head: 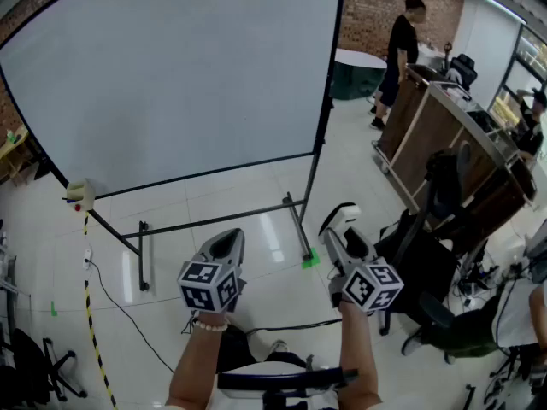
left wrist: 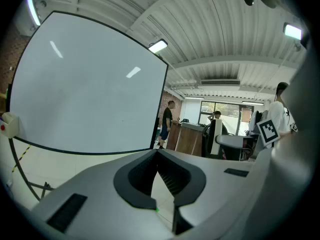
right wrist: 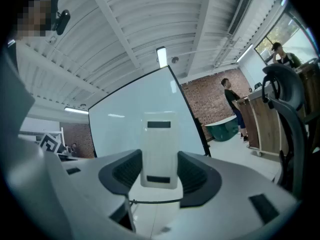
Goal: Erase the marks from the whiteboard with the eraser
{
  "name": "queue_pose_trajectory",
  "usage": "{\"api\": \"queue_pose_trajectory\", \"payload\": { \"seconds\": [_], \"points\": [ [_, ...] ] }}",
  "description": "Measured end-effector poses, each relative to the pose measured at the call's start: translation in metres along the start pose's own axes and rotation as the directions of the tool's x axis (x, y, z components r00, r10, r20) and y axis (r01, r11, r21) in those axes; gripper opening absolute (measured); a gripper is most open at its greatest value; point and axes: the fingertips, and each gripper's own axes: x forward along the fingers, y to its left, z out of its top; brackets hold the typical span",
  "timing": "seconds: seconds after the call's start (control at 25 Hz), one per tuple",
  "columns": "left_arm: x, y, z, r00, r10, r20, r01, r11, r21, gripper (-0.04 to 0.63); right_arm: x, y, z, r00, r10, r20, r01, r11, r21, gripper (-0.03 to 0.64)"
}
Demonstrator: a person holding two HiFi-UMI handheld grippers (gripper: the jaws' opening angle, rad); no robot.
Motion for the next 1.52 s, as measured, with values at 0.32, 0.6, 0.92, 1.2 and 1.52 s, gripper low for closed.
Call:
{"api": "queue_pose_trajectory", "payload": {
  "seconds": [0.32, 0.6, 0.92, 1.2, 1.52],
  "points": [
    [0.071, 0.021, 0.038, 0.997, -0.067, 0.026, 0.066, 0.998, 0.021, -0.012, 0.063, -0.017, 0.022, 1.0, -0.03, 0.003, 0.03, 0.999, -0.025, 0.242],
    [0.112, 0.053, 0.077, 0.985, -0.172, 0.03, 0.171, 0.985, 0.021, -0.012, 0.121, -0.017, 0.047, 0.997, -0.078, 0.02, 0.078, 0.997, -0.011, 0.242],
    [0.145, 0.082, 0.115, 0.967, -0.255, -0.01, 0.255, 0.966, 0.036, -0.012, 0.198, -0.011, 0.092, 0.995, -0.078, 0.056, 0.08, 0.996, -0.039, 0.242],
    [0.179, 0.094, 0.179, 0.941, -0.333, 0.054, 0.325, 0.938, 0.119, -0.012, 0.275, -0.016, 0.179, 0.99, -0.112, 0.082, 0.126, 0.975, -0.183, 0.242],
    [0.226, 0.083, 0.243, 0.934, -0.333, 0.133, 0.314, 0.938, 0.146, -0.012, 0.339, -0.044, 0.329, 0.988, -0.081, 0.132, 0.111, 0.966, -0.235, 0.242]
  ]
}}
